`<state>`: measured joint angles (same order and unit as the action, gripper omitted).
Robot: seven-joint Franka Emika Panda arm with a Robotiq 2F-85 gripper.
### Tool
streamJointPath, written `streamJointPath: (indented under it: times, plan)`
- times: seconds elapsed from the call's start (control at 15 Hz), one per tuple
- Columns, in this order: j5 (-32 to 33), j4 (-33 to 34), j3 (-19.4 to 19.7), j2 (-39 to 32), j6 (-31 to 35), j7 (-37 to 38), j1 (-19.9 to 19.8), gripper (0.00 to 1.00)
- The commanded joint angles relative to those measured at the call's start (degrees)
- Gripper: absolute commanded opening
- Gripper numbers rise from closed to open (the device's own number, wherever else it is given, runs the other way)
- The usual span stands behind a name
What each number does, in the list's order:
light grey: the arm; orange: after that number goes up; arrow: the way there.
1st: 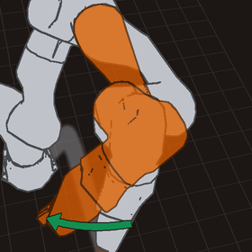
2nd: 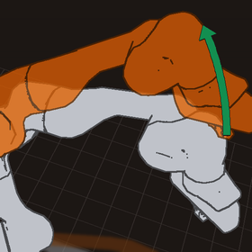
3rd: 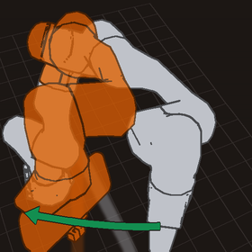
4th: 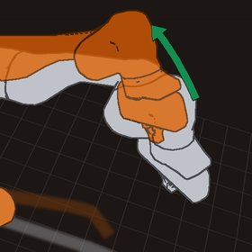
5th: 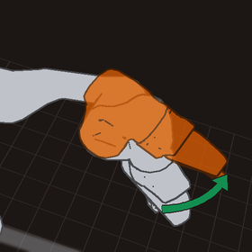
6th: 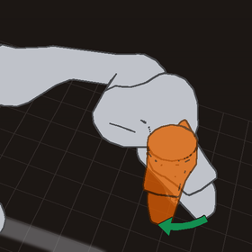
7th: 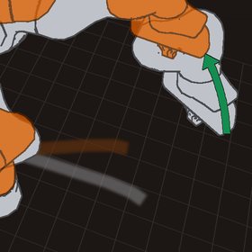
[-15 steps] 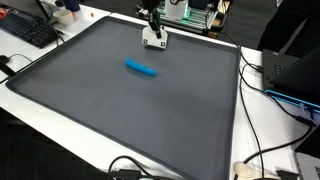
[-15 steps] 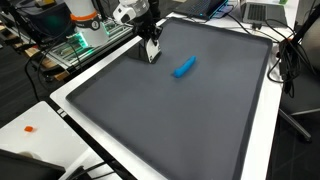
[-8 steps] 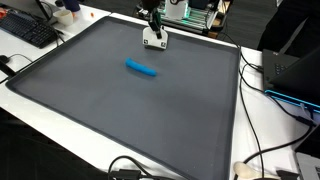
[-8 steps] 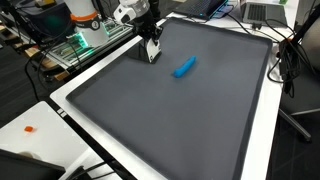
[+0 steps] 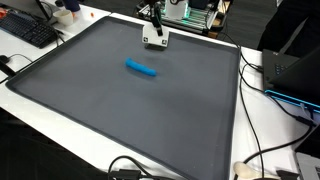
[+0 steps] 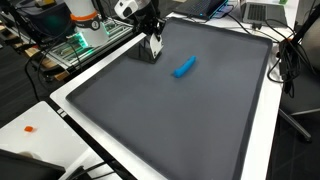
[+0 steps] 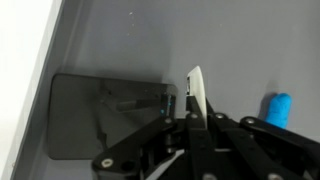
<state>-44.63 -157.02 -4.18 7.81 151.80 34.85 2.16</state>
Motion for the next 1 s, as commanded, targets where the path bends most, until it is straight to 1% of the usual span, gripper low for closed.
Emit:
streamJointPath:
  times: [0.0,0.2,0.4,0.53,0.87,0.93]
  plan:
    - [5.3,-0.3,-0.4,4.1,-4.7,-0.6,0.1,0.01]
    - [12.4,2.9,-0.8,4.4,-10.2,0.0,-0.3,0.01]
    - [20.0,7.8,-0.9,3.5,-16.0,-0.5,-0.1,0.01]
    - [24.5,11.8,-1.4,1.7,-19.2,-1.1,0.1,0.01]
    - [32.1,21.9,-2.5,-4.8,-24.8,-3.8,0.9,0.01]
    - [32.9,23.8,-2.4,-6.4,-25.5,-5.6,1.3,0.01]
